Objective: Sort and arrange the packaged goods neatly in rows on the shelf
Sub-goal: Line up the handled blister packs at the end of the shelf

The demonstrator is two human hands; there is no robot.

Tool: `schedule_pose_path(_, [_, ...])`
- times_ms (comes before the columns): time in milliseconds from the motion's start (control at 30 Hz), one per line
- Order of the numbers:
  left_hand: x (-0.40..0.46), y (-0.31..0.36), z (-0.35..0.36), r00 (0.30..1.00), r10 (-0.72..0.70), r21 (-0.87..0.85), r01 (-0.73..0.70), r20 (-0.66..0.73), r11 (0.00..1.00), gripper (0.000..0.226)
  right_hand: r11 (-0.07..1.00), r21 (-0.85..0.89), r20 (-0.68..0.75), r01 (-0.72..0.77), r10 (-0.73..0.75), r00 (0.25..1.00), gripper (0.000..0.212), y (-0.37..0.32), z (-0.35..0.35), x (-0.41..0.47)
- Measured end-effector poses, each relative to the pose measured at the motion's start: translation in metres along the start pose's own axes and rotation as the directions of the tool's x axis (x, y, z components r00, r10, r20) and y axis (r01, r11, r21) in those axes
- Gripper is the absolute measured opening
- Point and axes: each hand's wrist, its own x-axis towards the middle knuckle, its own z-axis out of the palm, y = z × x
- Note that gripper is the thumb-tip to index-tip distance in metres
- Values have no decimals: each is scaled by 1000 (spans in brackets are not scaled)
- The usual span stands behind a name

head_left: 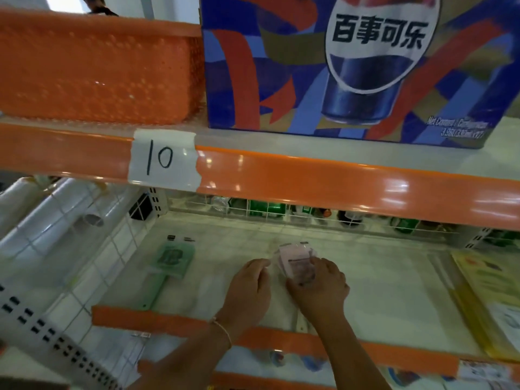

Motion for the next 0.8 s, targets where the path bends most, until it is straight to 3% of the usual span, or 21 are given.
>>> schedule_pose_path(100, [2, -1, -3, 998, -43, -33, 41, -42, 999, 28, 968, 250, 10, -4, 1, 1000, 68, -3, -12, -3])
schedule_pose_path(167, [6, 2, -8, 997, -65, -86, 61, -37, 994, 28, 857, 509, 113, -82, 28, 993, 48, -9, -26, -7])
schedule_pose_path(233, [11, 5, -13, 996, -89, -140, 88, 2, 986, 26, 607, 758, 260, -238, 52, 964, 26, -16, -37, -11])
schedule_pose_path(300, [16, 9, -18, 989, -127, -215, 140, 74, 967, 22, 337, 851, 427, -402, 1, 904, 15, -25, -45, -17])
schedule_pose_path(400, [26, 10, -27, 974, -198, -332, 224, 111, 916, 30, -33, 796, 601, -605, -82, 795, 26, -40, -50, -24])
schedule_pose_path(467, [30, 10, -36, 964, -243, -385, 267, 112, 883, 37, -128, 758, 626, -639, -129, 769, 30, -50, -52, -29])
schedule_pose_path(567, [34, 8, -46, 944, -309, -479, 326, 116, 815, 38, -123, 766, 608, -631, -180, 773, 33, -60, -47, -36])
schedule_pose_path(667, [37, 1, -58, 918, -382, -509, 379, 104, 773, 36, -66, 798, 591, -598, -106, 800, 29, -71, -37, -38])
schedule_pose_path(733, [39, -7, -64, 920, -384, -459, 377, 81, 804, 31, 90, 849, 524, -521, -23, 851, 24, -76, -28, -37])
schedule_pose_path(800, [41, -14, -71, 926, -373, -379, 368, 64, 849, 28, 319, 857, 425, -404, 6, 905, 16, -75, -18, -37])
